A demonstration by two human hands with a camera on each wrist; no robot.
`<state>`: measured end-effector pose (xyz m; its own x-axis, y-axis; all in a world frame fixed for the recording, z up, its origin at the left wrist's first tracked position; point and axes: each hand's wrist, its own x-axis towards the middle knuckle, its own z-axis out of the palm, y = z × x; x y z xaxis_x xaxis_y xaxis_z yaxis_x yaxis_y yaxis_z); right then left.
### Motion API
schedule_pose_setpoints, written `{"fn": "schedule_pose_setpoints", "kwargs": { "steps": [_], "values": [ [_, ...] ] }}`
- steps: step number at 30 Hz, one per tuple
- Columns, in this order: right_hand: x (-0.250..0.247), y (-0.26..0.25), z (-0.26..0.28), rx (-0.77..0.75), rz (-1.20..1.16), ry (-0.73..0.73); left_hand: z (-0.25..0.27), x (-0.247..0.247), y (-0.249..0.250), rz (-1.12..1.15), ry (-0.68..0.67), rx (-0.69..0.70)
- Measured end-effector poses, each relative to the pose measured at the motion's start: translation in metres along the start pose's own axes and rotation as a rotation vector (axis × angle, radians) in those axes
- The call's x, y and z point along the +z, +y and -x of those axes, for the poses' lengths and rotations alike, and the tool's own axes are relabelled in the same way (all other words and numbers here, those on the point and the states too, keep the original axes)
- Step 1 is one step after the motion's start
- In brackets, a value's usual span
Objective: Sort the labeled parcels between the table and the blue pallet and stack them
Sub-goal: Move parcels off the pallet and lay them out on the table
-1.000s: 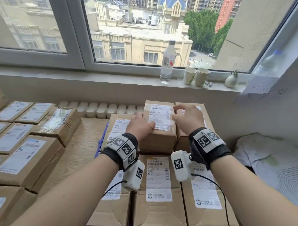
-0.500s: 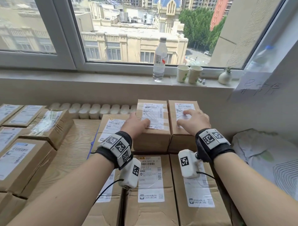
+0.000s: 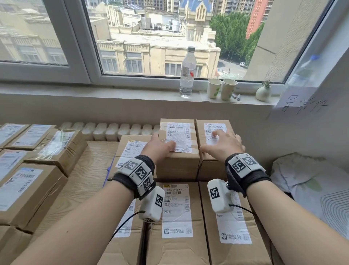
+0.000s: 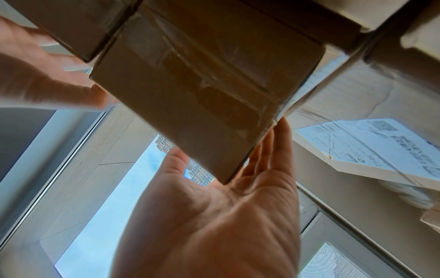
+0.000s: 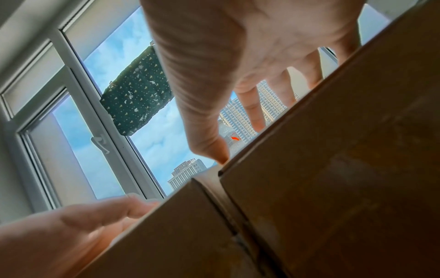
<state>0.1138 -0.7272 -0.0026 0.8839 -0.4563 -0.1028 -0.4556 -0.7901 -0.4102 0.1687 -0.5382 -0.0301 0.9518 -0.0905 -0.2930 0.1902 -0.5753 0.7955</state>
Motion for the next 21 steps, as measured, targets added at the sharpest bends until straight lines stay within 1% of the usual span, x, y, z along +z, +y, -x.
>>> {"fn": "schedule_pose_setpoints", "kwargs": {
  "steps": [6, 8, 10, 11, 13, 16, 19, 21],
  "values": [
    [-0.006, -0.006, 0.006, -0.005, -0.003, -0.010, 0.001, -0.002, -0.002, -0.029, -0.005, 0.018],
    [-0.011, -0.013, 0.007, -0.055, -0.040, 0.027, 0.004, -0.007, 0.001, -0.156, 0.048, 0.081],
    [-0.015, -0.027, 0.010, -0.144, -0.076, 0.057, 0.011, -0.016, 0.006, -0.332, 0.150, 0.192],
    [-0.015, -0.035, 0.012, -0.193, -0.069, 0.057, 0.015, -0.022, 0.009, -0.412, 0.195, 0.245],
    [-0.011, -0.054, 0.018, -0.279, -0.019, 0.039, 0.022, -0.034, 0.012, -0.560, 0.246, 0.310],
    [0.000, -0.080, 0.026, -0.372, 0.031, 0.007, 0.032, -0.056, 0.012, -0.694, 0.266, 0.313],
    [0.010, -0.105, 0.038, -0.425, 0.025, -0.041, 0.044, -0.082, 0.006, -0.731, 0.293, 0.287],
    [0.016, -0.121, 0.048, -0.453, 0.052, -0.041, 0.051, -0.100, -0.002, -0.738, 0.311, 0.270]
  ]
}}
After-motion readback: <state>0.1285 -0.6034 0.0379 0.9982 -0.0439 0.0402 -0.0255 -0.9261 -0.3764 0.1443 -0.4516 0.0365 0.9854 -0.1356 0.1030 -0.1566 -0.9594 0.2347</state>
